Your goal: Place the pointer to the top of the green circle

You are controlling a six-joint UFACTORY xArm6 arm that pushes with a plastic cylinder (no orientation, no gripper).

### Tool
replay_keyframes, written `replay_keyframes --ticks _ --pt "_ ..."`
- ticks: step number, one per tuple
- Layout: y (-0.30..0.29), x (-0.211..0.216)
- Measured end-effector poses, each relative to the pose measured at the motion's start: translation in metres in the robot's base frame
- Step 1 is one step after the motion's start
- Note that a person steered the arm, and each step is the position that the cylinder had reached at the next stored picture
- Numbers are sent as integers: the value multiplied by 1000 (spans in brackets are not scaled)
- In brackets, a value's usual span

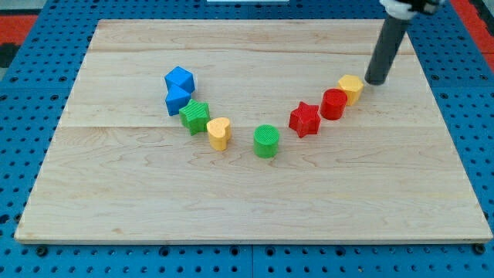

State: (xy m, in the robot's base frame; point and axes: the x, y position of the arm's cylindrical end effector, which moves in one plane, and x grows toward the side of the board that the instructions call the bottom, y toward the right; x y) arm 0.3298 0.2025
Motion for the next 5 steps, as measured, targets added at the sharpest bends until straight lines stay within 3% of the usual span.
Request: replay_keyframes --ticks 1,3,5 --pt "-42 -10" --pt "-118 14" --pt "-159 68"
